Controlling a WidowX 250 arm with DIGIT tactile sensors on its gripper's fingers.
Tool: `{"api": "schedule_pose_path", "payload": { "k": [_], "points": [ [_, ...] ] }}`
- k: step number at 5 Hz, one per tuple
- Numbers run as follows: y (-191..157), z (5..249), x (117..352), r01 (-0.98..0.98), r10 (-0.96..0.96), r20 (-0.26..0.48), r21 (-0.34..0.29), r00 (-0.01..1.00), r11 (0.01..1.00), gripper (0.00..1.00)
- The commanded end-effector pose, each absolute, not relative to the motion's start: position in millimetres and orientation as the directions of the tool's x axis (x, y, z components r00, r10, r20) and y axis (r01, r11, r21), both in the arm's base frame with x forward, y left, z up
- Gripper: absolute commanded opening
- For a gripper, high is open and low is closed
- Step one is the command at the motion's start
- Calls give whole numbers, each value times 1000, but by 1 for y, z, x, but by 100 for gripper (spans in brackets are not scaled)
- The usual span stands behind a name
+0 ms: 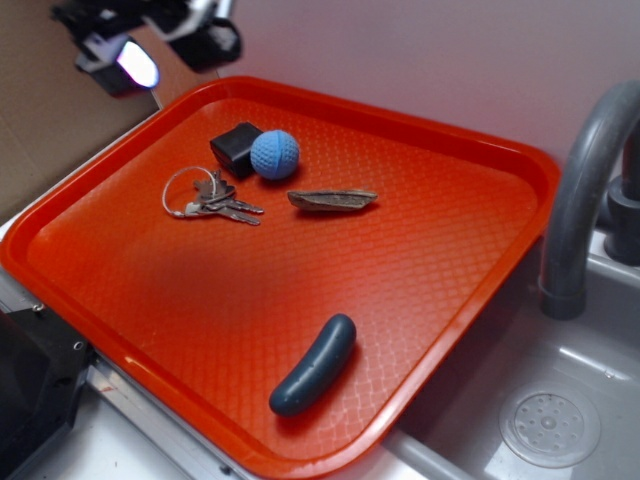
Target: Grab the blue ball.
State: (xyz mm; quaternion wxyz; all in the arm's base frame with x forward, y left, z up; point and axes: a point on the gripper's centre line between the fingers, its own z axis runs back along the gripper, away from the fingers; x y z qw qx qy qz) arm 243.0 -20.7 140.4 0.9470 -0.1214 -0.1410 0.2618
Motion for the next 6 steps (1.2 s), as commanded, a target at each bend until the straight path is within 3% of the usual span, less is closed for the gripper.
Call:
{"api": "schedule_pose_path", "payload": {
  "k": [1, 2, 6],
  "points": [
    [6, 112, 260, -645, 704, 155, -302, 693, 702, 100],
    [17, 105, 264, -689, 756, 116, -342, 644, 639, 100],
    [17, 105, 264, -689, 756, 116, -342, 644, 639, 100]
  ]
}}
